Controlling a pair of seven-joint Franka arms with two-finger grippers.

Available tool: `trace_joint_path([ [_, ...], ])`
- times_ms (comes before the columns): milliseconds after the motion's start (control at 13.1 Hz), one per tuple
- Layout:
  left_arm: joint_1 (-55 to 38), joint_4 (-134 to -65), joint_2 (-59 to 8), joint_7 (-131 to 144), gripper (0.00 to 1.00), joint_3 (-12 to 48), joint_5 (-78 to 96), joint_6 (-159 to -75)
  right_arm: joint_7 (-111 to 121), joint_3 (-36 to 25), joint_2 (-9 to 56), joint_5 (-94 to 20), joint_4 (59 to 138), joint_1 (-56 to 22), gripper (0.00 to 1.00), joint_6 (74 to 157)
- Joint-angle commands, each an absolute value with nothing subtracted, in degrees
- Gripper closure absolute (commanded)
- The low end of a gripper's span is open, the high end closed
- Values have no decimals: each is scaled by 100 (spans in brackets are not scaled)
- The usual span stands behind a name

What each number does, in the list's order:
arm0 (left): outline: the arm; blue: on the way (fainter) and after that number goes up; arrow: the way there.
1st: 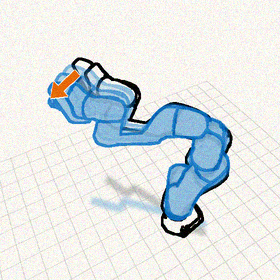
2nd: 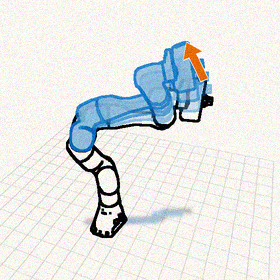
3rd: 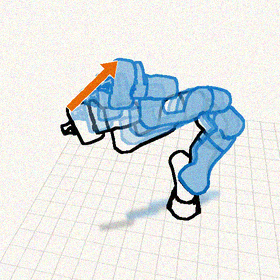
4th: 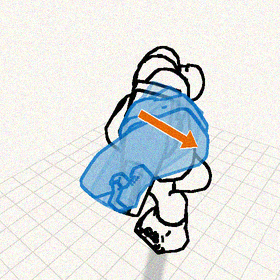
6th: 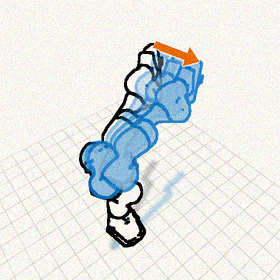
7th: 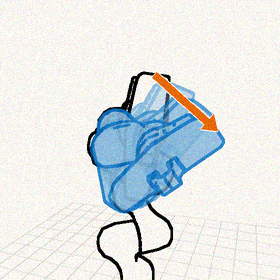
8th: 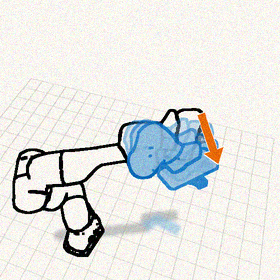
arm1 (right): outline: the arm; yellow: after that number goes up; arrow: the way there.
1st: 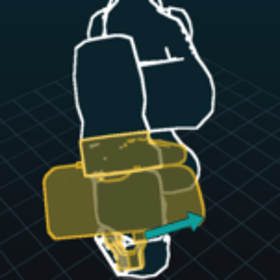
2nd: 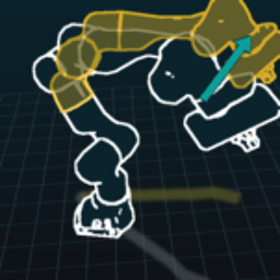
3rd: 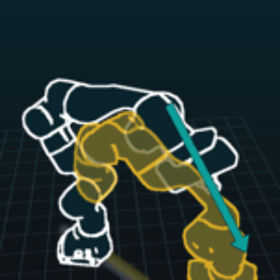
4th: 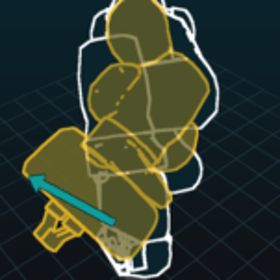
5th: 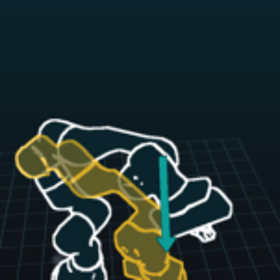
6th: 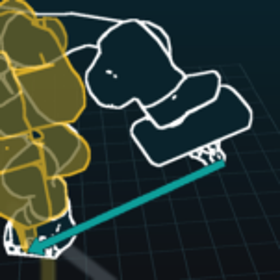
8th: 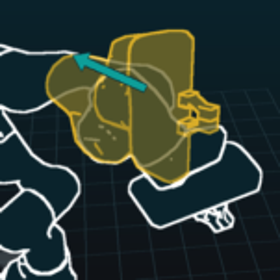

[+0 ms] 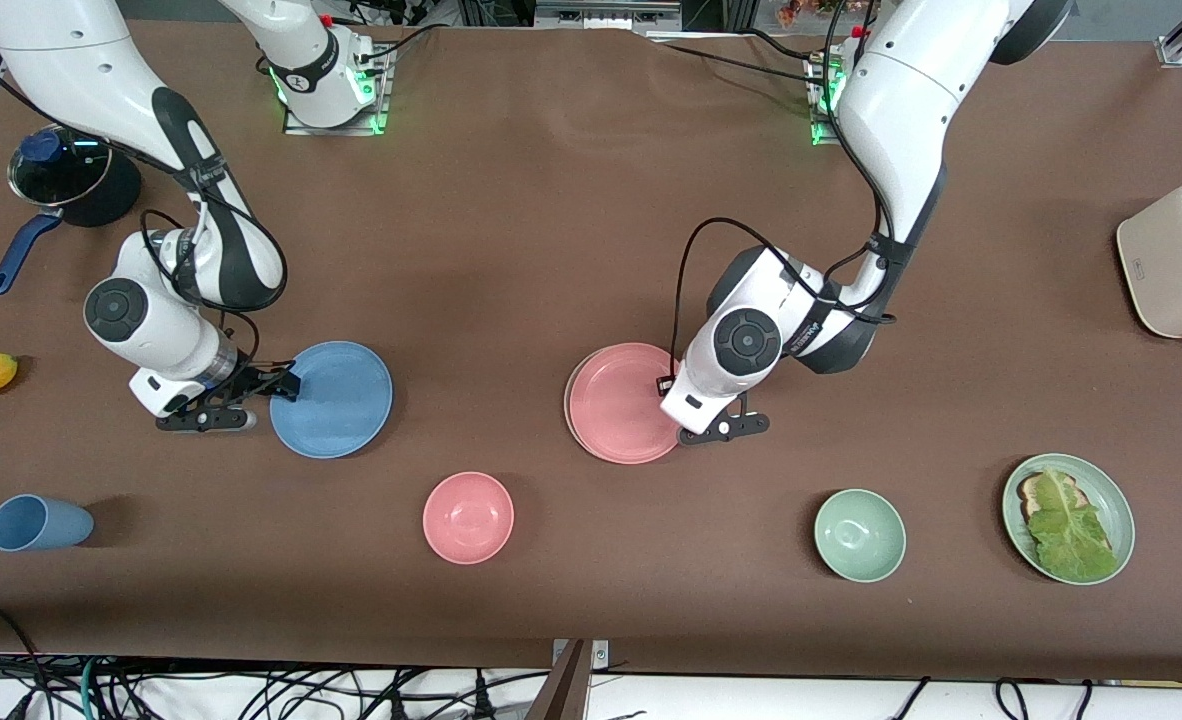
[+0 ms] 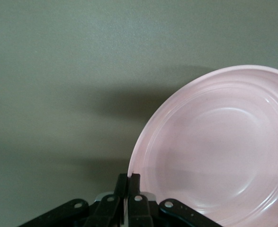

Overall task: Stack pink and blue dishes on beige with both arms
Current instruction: 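Carry the pink plate onto the beige plate while the right gripper reaches the blue plate, then open the left gripper and withdraw while the right gripper grasps the blue plate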

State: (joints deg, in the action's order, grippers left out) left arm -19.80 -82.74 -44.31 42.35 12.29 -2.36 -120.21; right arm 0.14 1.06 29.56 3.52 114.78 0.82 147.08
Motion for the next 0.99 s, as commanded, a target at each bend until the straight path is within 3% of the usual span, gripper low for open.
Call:
trace_joint_path([
  [0,-2092,-8051,-4526,4464,100,1195,-360,-11936,26,167,3015,413,11391,158,34,14783],
  [76,-2083,-8051,-4526,4421,94,1187,-369,-11944,26,167,3049,404,11391,158,46,14783],
  [152,-2074,-8051,-4518,4377,44,1187,-378,-11936,18,167,3076,396,11382,158,57,14783],
  [229,-2066,-8051,-4509,4386,15,1187,-387,-11936,9,167,3085,387,11382,158,66,14783],
  [305,-2057,-8051,-4465,4455,14,1187,-404,-11901,9,167,3094,378,11382,158,75,14783],
  [381,-1987,-8086,-4404,4447,1,1178,-430,-11813,-9,176,3111,369,11382,158,82,14783],
  [534,-1864,-8086,-4316,4447,0,1125,-431,-11515,-18,176,3120,369,11373,158,100,14775],
  [762,-1575,-8148,-4070,4395,0,984,-431,-11181,-18,211,3050,369,11277,123,100,14530],
  [915,-1215,-8147,-3886,4089,0,993,-431,-10839,-9,228,2918,378,10848,123,100,13794],
])
